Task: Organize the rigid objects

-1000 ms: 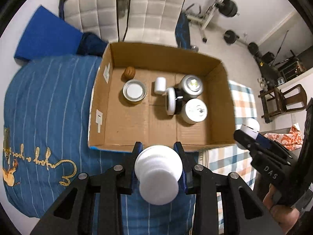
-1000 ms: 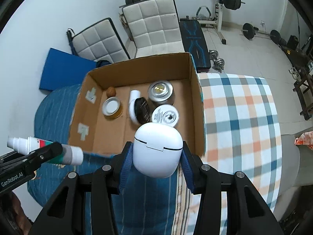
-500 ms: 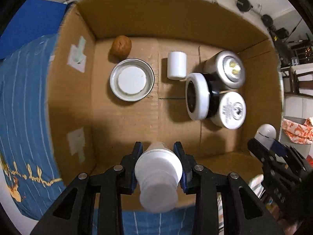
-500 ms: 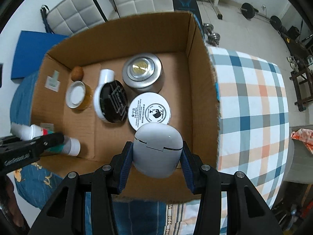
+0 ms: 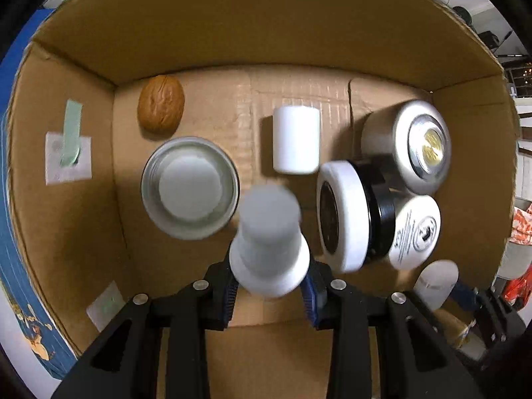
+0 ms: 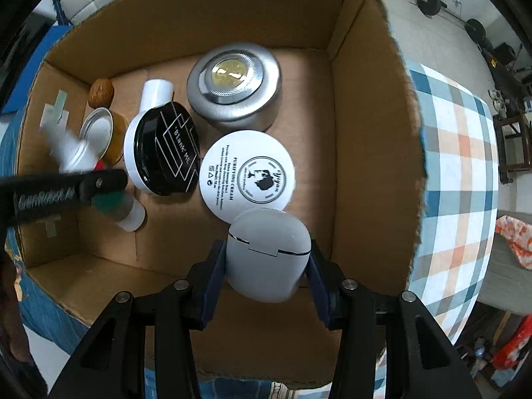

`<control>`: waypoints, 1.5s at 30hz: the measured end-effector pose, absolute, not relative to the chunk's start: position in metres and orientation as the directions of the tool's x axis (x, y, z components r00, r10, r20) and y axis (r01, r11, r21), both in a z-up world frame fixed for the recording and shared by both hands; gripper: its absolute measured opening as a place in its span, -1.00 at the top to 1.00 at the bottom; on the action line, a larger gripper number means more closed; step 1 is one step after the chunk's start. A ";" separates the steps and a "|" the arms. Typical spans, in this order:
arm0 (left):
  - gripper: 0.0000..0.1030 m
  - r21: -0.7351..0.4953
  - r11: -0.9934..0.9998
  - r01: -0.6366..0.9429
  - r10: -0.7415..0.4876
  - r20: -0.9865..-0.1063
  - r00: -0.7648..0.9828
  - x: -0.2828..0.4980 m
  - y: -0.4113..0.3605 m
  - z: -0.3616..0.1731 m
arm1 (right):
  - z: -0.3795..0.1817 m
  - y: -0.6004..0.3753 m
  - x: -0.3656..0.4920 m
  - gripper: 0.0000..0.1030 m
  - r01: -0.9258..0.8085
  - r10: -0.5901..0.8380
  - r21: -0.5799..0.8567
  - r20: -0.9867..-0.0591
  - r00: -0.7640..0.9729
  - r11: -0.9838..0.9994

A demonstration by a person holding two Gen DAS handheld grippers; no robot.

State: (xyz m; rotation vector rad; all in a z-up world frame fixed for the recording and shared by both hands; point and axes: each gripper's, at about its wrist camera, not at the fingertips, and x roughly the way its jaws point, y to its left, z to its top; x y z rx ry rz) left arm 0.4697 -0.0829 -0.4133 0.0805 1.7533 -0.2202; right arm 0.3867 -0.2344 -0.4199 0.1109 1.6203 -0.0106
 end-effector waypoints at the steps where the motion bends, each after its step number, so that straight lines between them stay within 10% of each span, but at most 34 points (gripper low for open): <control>1: 0.42 -0.103 0.979 0.174 -0.067 -0.978 -0.199 0.473 -0.083 -0.415 | -0.422 -0.233 0.388 0.04 0.074 0.062 0.057 -0.996 -0.059 0.996; 19: 0.04 -0.048 0.985 0.167 -0.035 -0.996 -0.080 0.470 -0.066 -0.364 | -0.422 -0.238 0.396 -0.27 0.104 0.102 0.093 -0.991 -0.085 0.990; 29: -0.75 -0.045 0.994 0.101 -0.057 -0.992 0.113 0.421 -0.042 -0.303 | -0.379 -0.228 0.387 -0.76 0.094 0.078 0.078 -0.997 0.002 0.993; 45: -0.75 -0.001 0.994 0.105 -0.025 -0.974 0.225 0.355 -0.022 -0.263 | -0.316 -0.216 0.344 -1.00 0.112 0.062 0.076 -0.990 0.130 0.991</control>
